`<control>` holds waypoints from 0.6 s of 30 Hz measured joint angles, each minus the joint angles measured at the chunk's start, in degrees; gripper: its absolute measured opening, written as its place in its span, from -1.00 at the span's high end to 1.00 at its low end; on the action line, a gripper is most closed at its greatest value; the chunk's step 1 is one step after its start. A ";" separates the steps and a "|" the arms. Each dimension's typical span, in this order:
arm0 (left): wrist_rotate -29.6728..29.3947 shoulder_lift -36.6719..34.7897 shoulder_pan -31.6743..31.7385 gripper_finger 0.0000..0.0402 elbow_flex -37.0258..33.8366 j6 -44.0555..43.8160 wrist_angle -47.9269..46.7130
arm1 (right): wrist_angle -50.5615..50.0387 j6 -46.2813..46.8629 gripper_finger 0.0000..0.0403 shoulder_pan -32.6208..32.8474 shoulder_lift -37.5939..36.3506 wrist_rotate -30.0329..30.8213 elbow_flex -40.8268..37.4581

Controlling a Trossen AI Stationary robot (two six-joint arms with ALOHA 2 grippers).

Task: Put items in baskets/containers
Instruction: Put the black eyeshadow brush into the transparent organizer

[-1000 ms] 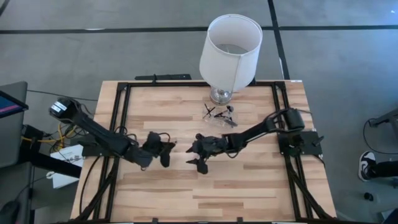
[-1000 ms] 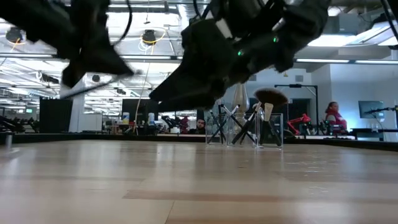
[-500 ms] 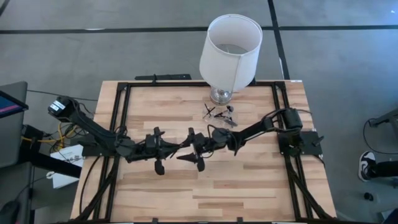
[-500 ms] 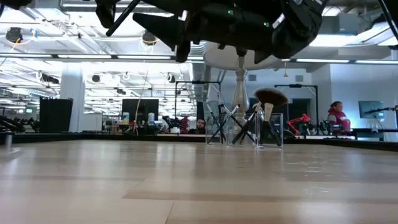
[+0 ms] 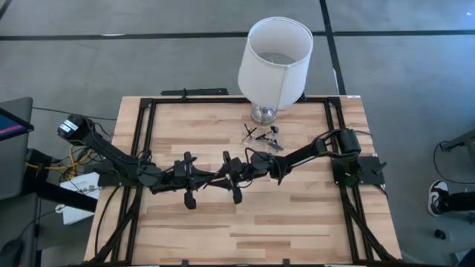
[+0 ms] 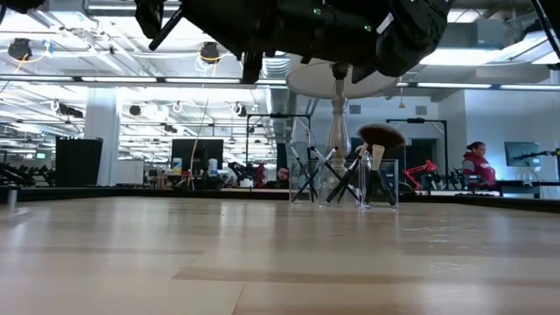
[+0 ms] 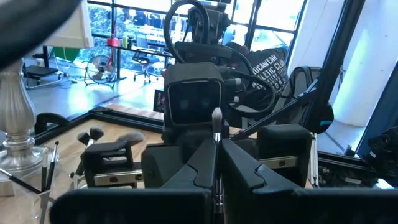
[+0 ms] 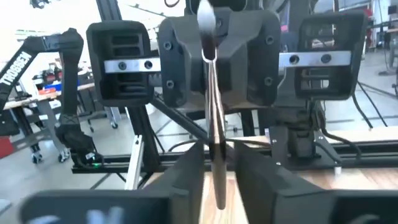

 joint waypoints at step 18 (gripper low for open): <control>-0.04 0.02 -0.02 0.79 0.00 0.00 -0.07 | -1.98 1.18 0.93 0.22 -0.02 -0.03 0.00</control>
